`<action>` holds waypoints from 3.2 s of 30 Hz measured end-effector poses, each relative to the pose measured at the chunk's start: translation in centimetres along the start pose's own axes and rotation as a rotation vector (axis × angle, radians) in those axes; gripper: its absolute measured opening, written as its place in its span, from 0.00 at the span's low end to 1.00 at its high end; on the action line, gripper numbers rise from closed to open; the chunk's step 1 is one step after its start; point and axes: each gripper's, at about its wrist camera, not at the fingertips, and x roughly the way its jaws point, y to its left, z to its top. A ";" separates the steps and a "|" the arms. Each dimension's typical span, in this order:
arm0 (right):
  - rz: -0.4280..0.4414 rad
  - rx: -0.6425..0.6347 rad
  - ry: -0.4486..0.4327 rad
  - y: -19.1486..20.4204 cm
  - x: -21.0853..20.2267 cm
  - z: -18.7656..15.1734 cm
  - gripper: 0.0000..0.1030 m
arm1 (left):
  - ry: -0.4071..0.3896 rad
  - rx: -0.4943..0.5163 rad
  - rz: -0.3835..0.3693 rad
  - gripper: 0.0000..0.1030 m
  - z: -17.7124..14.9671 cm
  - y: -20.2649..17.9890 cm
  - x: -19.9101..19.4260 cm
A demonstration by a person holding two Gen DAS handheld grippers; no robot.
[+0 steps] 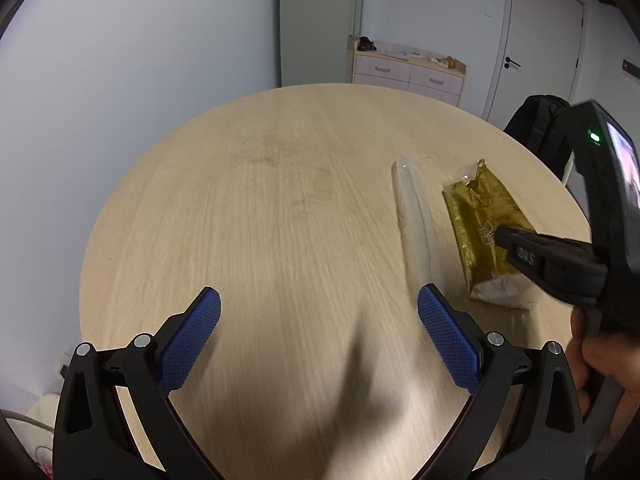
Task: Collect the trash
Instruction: 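Grasp the clear plastic tube with the left tool while the right tool grasps the gold foil bag, then carry the clear tube and gold foil bag down over the black trash bin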
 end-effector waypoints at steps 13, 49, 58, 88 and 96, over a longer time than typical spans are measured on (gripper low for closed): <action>-0.020 0.002 -0.086 -7.5 -3.8 -1.3 0.01 | 0.025 0.051 -0.036 0.94 4.3 -6.6 4.7; -0.005 -0.008 -0.106 -9.4 -4.4 -2.4 0.01 | 0.121 0.050 -0.003 0.25 3.3 -6.9 6.4; 0.014 -0.044 -0.119 -7.3 -5.9 -3.7 0.01 | 0.103 0.021 0.018 0.25 1.6 -5.4 3.0; 0.067 -0.086 -0.141 -3.7 -13.4 -14.9 0.01 | 0.045 -0.030 0.007 0.25 -10.5 -1.8 -9.2; 0.087 -0.098 -0.178 -3.9 -17.5 -21.5 0.01 | 0.003 -0.053 0.007 0.25 -15.5 -0.9 -14.3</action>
